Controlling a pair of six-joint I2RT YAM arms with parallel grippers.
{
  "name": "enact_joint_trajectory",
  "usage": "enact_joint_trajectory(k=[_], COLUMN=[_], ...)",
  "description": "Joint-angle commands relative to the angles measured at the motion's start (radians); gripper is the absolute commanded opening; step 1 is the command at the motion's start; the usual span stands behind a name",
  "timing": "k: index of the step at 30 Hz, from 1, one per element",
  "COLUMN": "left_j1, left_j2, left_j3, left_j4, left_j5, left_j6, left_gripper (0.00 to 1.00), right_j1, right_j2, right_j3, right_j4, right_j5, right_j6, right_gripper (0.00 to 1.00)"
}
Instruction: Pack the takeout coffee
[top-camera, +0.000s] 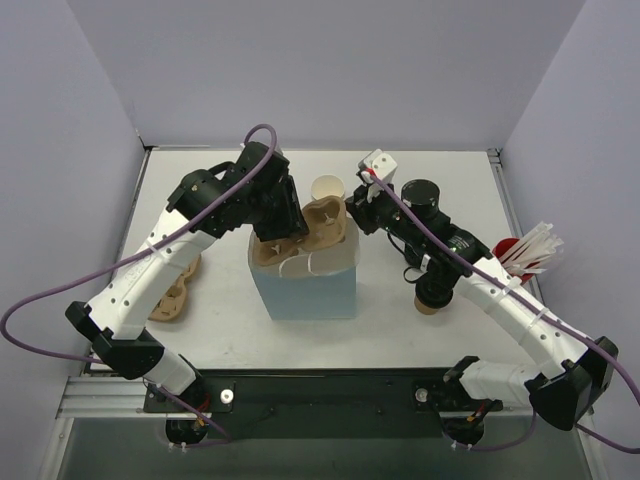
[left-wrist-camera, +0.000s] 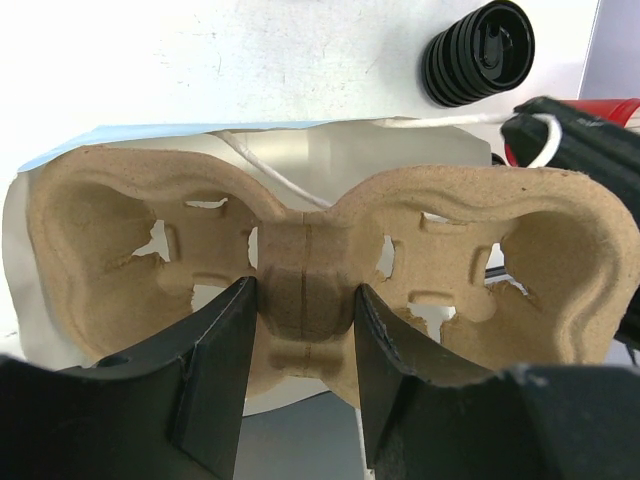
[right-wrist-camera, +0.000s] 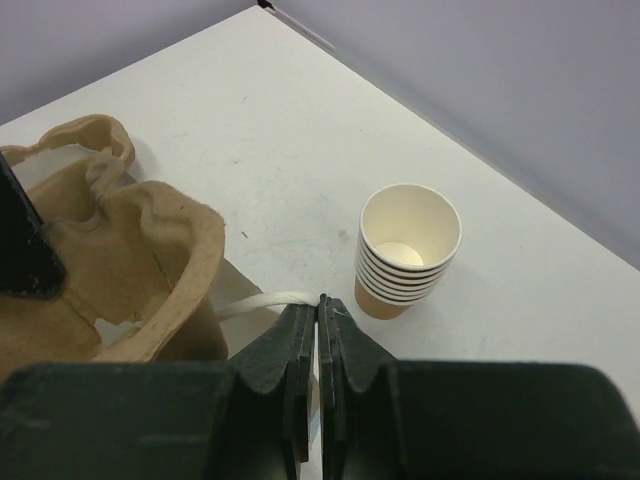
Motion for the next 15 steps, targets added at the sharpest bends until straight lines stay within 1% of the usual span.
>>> enact_joint_trajectory(k=[1,5,11,12,15], left_j1=[-0.001,-0.001,-0.001,-0.001,-0.002], left_j2=[-0.015,-0.025,0.001,0.005,0.010], left_j3=[0.040,0.031,0.052,0.055,0.068], left_j4=[-0.040,-0.026,-0.063,-0.066,-0.086], left_j5=[-0.034,-0.034,-0.054,-0.057,-0.071], left_j6=[0.056,0.073,0.094,0.097,0.104], left_gripper=[0.34,0.34,0.34,0.34,0.34], right_j1=[-0.014,-0.020,-0.023,-0.023,-0.025], right_j2=[0.034,0.066,0.100,0.104,0.119], right_j3=[0.103,0.149,0.205,0.212,0.222], right_j4=[-0.043,-0.060,-0.100,-0.136,-0.166], right_j5=[0.073,0.069,0.070,0.073,0.080], right_j6=[0.073,0.076,0.106,0.110,0.125], right_gripper=[0.00,0.00,0.00,0.00,0.00])
